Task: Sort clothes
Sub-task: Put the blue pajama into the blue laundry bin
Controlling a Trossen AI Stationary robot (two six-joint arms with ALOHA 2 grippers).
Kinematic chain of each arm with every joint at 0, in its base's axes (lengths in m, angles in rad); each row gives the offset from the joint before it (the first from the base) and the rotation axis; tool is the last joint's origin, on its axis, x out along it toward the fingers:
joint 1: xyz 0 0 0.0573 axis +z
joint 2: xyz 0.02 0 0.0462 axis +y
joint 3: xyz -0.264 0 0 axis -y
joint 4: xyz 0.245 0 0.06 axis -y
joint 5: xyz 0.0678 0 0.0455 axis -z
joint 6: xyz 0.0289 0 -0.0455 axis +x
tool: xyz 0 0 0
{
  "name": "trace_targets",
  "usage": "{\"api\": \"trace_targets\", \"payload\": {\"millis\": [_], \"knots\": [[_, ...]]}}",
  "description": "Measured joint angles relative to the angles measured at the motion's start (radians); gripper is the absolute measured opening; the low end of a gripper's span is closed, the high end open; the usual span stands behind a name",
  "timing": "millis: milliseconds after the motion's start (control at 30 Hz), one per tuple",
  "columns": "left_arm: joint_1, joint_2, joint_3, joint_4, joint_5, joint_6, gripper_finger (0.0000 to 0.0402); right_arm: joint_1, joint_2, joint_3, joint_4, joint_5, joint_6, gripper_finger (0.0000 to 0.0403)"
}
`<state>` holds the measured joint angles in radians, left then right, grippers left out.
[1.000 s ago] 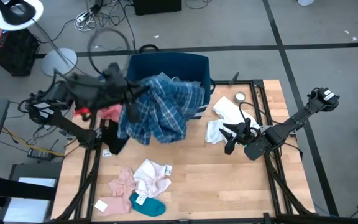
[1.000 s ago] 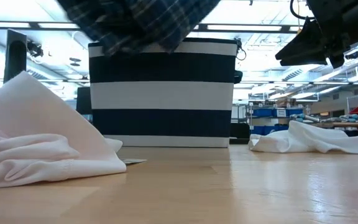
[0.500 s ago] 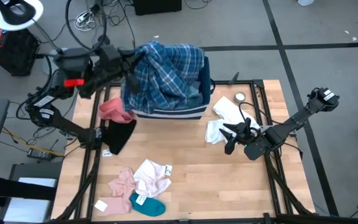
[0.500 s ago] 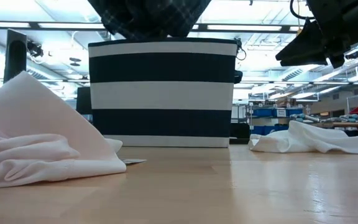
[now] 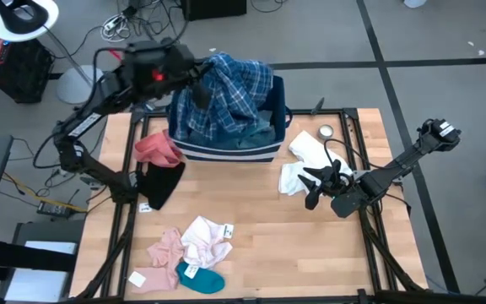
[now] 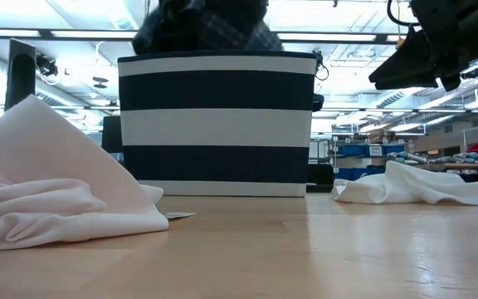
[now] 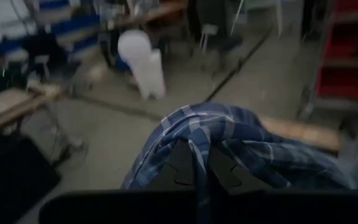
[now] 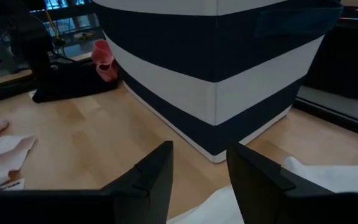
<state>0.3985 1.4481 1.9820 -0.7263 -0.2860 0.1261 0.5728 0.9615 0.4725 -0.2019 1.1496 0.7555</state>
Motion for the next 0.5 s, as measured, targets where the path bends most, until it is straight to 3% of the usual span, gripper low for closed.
{"api": "trace_targets", "payload": {"millis": [233, 500], "knots": [[0.121, 0.08, -0.009, -0.214, 0.122, -0.033, 0.0003, 0.0, 0.0, 0.0, -0.01, 0.0, 0.0, 0.0151], [0.158, 0.205, -0.099, -0.214, 0.199, -0.027, 0.0003, -0.001, 0.0, 0.0, -0.012, 0.0, 0.001, 0.0151]]}}
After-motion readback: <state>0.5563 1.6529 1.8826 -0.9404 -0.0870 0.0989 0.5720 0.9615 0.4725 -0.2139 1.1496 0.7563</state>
